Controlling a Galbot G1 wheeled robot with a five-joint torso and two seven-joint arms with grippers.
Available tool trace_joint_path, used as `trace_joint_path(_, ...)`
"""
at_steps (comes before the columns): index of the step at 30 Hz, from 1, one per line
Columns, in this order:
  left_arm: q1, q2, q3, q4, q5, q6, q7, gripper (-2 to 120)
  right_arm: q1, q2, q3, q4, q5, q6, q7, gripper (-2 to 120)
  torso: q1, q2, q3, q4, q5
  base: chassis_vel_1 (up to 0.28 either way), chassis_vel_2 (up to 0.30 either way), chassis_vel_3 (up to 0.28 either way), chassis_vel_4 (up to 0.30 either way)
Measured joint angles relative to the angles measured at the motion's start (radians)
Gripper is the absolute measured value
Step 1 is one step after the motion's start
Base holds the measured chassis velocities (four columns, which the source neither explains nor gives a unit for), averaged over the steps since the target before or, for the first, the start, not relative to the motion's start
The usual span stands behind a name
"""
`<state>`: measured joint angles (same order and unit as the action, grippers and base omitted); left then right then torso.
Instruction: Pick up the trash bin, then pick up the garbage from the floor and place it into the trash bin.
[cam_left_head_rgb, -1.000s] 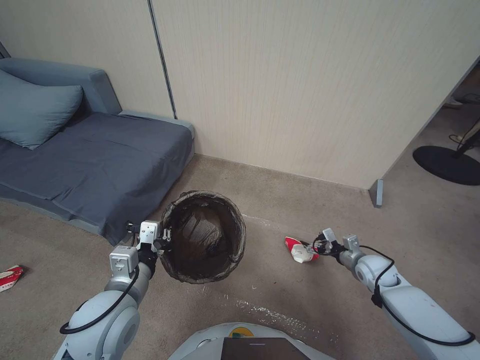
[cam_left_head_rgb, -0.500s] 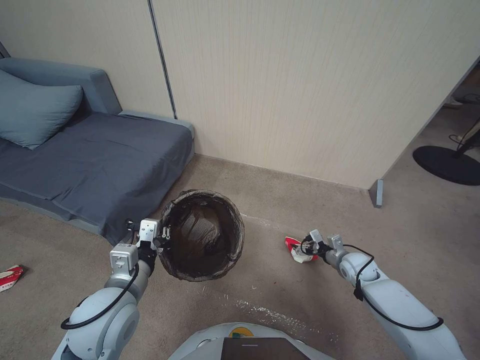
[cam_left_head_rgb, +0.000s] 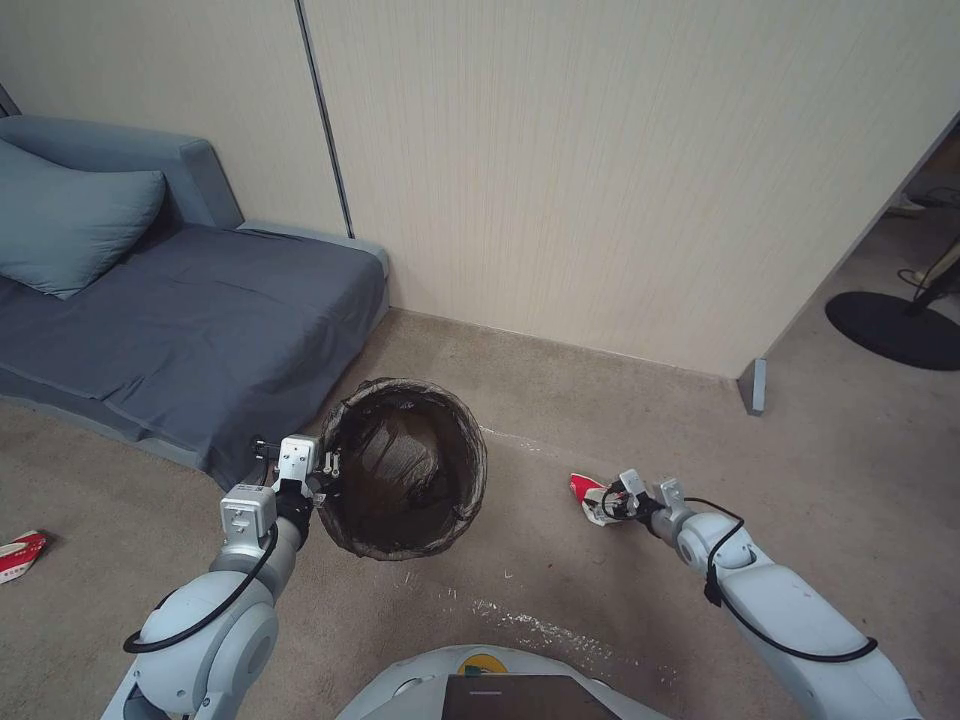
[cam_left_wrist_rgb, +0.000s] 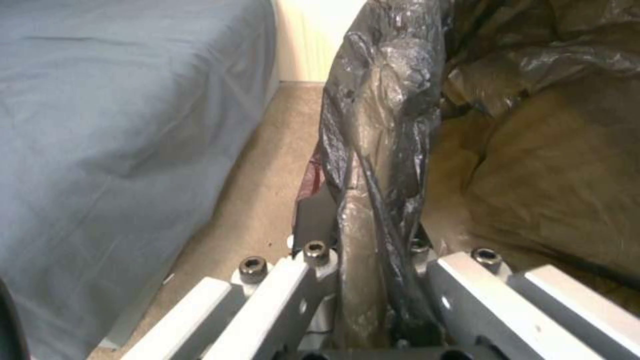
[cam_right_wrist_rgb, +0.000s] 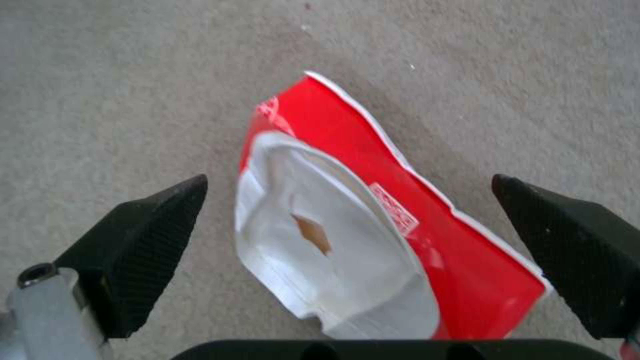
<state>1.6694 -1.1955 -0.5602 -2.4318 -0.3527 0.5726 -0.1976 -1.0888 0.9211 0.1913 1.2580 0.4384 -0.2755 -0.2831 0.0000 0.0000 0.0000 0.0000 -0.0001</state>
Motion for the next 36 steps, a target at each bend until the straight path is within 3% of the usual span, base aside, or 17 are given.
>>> trace_joint_path(28, 0.011, 0.006, -0.006, -0.013, 0.004, -0.002, 0.002, 3, -0.01, 0.05, 0.019, -0.07, -0.07, 0.04, -0.011, 98, 0.0, 0.0, 0.0, 0.0, 0.0, 0.0, 0.0, 0.0, 0.0)
trace_joint_path(36, 0.012, 0.002, -0.006, -0.017, 0.005, -0.002, 0.003, 3, -0.01, 0.057, 0.024, -0.069, -0.07, 0.044, -0.016, 70, 0.0, 0.0, 0.0, 0.0001, 0.0, 0.0, 0.0, 0.0, 0.0)
